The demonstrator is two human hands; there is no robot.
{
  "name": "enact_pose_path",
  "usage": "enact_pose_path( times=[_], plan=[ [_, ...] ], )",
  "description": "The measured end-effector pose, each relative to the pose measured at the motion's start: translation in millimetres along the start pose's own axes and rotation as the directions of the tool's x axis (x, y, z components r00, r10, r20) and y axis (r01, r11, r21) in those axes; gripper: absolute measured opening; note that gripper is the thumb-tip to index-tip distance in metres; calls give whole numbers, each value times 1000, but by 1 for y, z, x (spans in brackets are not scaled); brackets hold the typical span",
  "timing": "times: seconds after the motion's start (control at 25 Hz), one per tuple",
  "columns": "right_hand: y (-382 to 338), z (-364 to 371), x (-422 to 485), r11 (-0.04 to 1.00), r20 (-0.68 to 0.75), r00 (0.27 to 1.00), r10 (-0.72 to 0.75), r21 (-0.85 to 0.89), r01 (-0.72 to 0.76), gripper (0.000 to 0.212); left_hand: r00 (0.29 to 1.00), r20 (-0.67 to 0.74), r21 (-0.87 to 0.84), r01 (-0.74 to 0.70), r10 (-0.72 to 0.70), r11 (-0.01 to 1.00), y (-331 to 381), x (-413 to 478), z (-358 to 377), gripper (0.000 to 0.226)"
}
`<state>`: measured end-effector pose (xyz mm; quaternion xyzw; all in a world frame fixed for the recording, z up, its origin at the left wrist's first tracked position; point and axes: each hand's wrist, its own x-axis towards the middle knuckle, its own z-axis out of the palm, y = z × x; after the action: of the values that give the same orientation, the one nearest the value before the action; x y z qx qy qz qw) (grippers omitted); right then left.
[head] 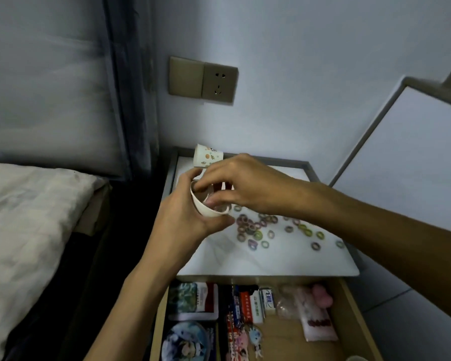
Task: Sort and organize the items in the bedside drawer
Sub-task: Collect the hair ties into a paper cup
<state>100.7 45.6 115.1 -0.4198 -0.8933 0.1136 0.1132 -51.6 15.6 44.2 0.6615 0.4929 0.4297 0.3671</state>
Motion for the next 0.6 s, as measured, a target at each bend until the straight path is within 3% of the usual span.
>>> enact_pose_path(
  times=[0.08,0.16,0.24,0.32,0.44,0.52,0.6],
  plan=[
    [9,-1,-26,980,-165,974,158,151,-133,21,1000,13,-17,11,-10,1000,3,-4,8,95],
    [18,5,-52,914,-234,901,364,277,-297,17,999,35,-34,21,-20,999,5,-8,17,97],
    [22,19,-78,785,-125,838,531,447,-430,17,997,77,-50,11,-7,999,10,-16,30,98],
    [19,36,-109,628,-14,799,601,626,-462,13,990,138,-42,-13,19,999,16,-29,48,97],
    [18,58,-155,501,-4,734,679,734,-459,17,965,259,-11,-38,39,999,18,-52,80,96],
    [21,73,-181,497,-25,705,708,727,-473,19,936,351,-6,-15,16,1000,16,-68,97,99],
    [26,89,-203,564,-65,697,714,643,-518,19,891,448,-9,80,-68,997,15,-82,110,97]
  ],
)
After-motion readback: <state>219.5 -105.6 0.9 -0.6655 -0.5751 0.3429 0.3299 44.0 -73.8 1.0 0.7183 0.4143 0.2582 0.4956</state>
